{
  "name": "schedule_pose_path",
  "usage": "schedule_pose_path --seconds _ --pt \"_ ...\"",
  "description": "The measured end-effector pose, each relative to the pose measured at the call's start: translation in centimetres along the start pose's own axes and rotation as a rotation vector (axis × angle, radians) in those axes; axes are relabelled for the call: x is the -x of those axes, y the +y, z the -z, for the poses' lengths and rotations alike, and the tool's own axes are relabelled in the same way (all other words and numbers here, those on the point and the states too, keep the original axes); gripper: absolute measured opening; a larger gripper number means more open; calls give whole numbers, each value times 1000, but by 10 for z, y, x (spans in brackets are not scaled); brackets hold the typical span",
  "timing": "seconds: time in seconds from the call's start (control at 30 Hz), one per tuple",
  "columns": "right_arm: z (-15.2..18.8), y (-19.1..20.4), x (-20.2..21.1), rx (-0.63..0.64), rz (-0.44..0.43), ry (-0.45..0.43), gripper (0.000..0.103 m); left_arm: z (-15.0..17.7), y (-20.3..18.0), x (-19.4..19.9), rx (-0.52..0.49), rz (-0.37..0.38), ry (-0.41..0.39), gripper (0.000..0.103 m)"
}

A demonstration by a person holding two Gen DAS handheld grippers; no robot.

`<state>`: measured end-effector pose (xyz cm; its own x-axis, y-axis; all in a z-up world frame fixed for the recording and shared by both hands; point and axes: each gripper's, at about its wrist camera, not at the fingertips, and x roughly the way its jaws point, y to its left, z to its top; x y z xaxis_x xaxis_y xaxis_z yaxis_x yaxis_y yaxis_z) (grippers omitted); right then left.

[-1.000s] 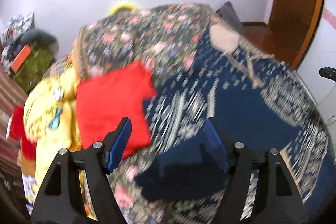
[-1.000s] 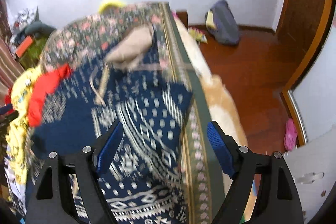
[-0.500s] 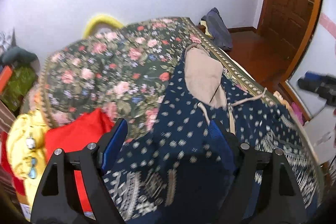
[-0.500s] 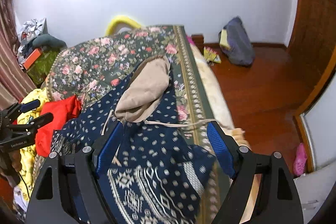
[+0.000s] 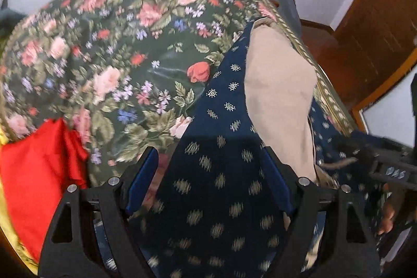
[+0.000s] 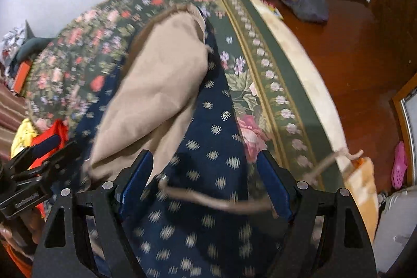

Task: Fold large clothes
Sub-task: 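Grasp the dress side edges beside the beige hood with both tools, then lift the hood end of the dress upward with both tools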

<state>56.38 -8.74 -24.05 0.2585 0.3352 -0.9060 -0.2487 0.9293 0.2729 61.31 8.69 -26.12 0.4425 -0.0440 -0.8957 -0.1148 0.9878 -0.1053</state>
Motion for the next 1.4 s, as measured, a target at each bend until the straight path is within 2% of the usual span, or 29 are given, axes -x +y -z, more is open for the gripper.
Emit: schedule_pose_path --seconds 0.13,0.23,0.3,0.37,0.47,0.5,0.57,0.7,0.87,1.0,1.1,1.27,1.4 --pt "-2 6 -25 24 6 35 79 -6 1 -16 26 15 6 80" --pt "2 15 -34 84 44 28 74 -7 -1 -24 25 -9 6 80" --pt "5 20 -36 118 59 11 63 -7 -3 -27 11 -30 -1 79" --pt "9 20 -32 112 33 2 36 -4 -7 -28 -14 -59 -17 77" --pt "13 18 -25 114 15 16 20 1 -15 -26 -68 -104 -45 51" --pt "16 18 -20 121 15 17 18 3 -19 -22 -88 -93 -47 30" --pt "20 17 -6 127 7 4 13 4 -23 -12 -118 -89 -40 8" --pt "28 21 28 139 -31 -40 12 10 -23 24 -131 -49 -58 7" --pt "47 40 91 186 -96 -131 12 27 -22 91 -155 7 -128 7" --pt "74 53 134 245 -145 -182 12 56 -23 144 -196 56 -158 7" --pt "110 59 155 297 -160 -192 12 91 -21 172 -238 80 -155 7" --pt "168 55 159 319 -161 -163 12 153 -16 185 -270 94 -116 7" --pt "205 45 147 307 -135 -126 12 196 -10 171 -276 76 -72 8"
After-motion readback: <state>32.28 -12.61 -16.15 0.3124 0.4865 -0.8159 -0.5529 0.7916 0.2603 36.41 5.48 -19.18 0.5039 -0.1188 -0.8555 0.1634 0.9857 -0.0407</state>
